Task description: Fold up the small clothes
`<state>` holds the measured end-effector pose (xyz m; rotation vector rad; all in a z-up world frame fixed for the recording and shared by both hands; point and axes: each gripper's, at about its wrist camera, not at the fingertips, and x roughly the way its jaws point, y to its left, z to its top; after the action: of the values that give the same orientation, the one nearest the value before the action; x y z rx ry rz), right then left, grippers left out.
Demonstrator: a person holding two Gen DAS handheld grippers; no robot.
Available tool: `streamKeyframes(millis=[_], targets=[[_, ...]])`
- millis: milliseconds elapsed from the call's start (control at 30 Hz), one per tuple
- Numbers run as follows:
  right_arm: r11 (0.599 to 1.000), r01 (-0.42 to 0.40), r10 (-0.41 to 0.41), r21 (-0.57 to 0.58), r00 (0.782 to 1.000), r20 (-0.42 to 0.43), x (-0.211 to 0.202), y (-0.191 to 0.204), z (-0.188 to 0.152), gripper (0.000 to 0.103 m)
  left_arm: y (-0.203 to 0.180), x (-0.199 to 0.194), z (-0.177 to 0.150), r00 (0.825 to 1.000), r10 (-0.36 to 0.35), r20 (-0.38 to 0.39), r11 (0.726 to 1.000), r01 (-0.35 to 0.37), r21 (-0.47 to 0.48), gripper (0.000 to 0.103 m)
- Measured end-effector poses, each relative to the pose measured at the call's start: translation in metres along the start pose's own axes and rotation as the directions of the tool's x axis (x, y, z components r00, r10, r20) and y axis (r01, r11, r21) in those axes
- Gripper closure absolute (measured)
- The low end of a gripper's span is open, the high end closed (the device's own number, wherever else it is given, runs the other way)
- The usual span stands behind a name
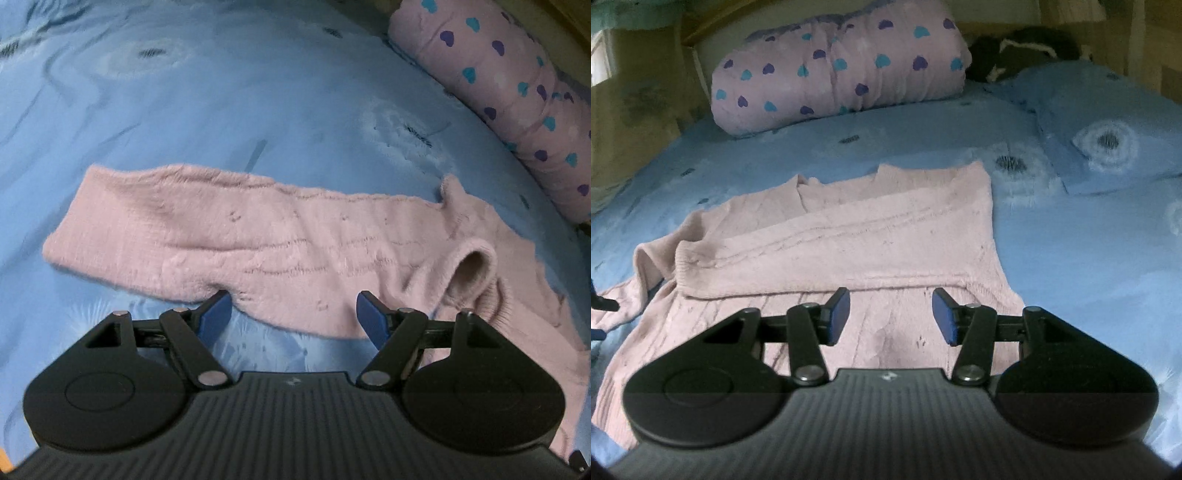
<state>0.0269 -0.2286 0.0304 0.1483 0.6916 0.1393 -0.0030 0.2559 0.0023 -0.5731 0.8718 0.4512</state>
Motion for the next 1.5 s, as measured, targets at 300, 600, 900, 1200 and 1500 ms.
streamKeyframes(millis=[300, 600, 900, 1200, 1500], targets=[[0.998, 0.013, -0.011, 0.057, 0.999, -0.042, -0.003, -0.022, -0.01, 0.052, -0.009, 0.017, 0.004, 0.992, 0.064, 0.107, 0.998, -0.066, 0.014, 0.024], [0.999, -0.006, 0.006, -0.037, 1.0, 0.004, -0.015, -0.01, -0.011, 0.051, -0.026, 0.022, 0.001, 0.984, 0.108, 0.143, 0.991, -0.118, 0.061, 0.024], [0.998, -0.038, 0.037, -0.047, 0.999, -0.023, -0.006, 0.001, -0.01, 0.051, -0.021, 0.023, 0.011, 0.983, 0.098, 0.156, 0.992, -0.109, 0.069, 0.074], [0.999, -0.042, 0.042, 0.014, 0.999, -0.03, -0.001, -0.006, -0.011, 0.051, -0.024, -0.012, 0.034, 0.947, 0.103, 0.304, 0.984, -0.141, 0.105, 0.081], [0.998, -0.051, 0.052, 0.022, 0.998, -0.019, -0.003, -0.008, -0.01, 0.051, -0.046, -0.07, 0.082, 0.866, 0.103, 0.489, 0.961, -0.213, 0.176, 0.081]])
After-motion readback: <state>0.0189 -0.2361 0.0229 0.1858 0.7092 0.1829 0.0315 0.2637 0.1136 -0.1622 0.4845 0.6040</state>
